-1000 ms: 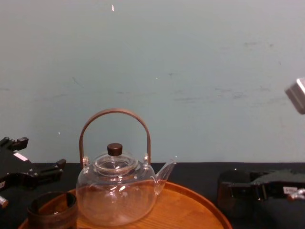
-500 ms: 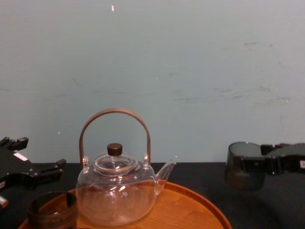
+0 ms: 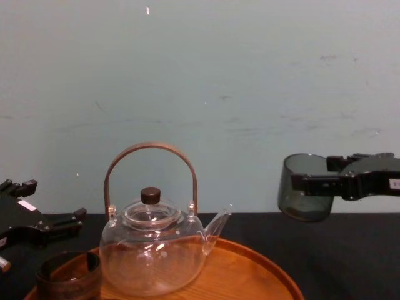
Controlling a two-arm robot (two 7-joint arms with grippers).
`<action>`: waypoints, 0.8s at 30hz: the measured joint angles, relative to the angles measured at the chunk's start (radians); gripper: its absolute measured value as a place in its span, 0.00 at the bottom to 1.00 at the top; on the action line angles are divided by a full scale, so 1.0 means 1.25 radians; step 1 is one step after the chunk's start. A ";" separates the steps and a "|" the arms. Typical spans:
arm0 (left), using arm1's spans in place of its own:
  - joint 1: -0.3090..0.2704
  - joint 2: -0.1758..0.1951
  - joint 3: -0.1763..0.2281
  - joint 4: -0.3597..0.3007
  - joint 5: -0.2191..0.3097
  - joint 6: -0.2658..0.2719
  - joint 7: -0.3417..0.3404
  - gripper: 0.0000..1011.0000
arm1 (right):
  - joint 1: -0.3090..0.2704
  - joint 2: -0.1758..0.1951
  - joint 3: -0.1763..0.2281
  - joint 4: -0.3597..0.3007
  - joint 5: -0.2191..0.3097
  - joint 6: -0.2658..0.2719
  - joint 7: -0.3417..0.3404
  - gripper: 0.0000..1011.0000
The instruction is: Pick up the glass from the table and place it on the tray.
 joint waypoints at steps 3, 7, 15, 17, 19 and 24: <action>0.000 0.000 0.000 0.000 0.000 0.000 0.000 0.99 | 0.003 0.004 -0.012 -0.008 0.001 -0.002 0.008 0.87; 0.000 0.000 0.000 0.000 0.000 0.000 0.000 0.99 | 0.009 0.005 -0.031 -0.010 0.002 -0.004 0.017 0.87; 0.000 0.000 0.000 0.000 0.000 0.000 0.000 0.99 | 0.045 0.006 -0.117 0.035 0.016 -0.051 0.096 0.87; 0.000 0.000 0.000 0.000 0.000 0.000 0.000 0.99 | 0.047 0.006 -0.123 0.043 0.018 -0.056 0.103 0.87; 0.000 0.000 0.000 0.000 0.000 0.000 0.000 0.99 | 0.052 0.003 -0.132 0.057 0.024 -0.065 0.113 0.87; 0.000 0.000 0.000 0.000 0.000 0.000 0.000 0.99 | 0.060 -0.001 -0.150 0.081 0.031 -0.077 0.128 0.87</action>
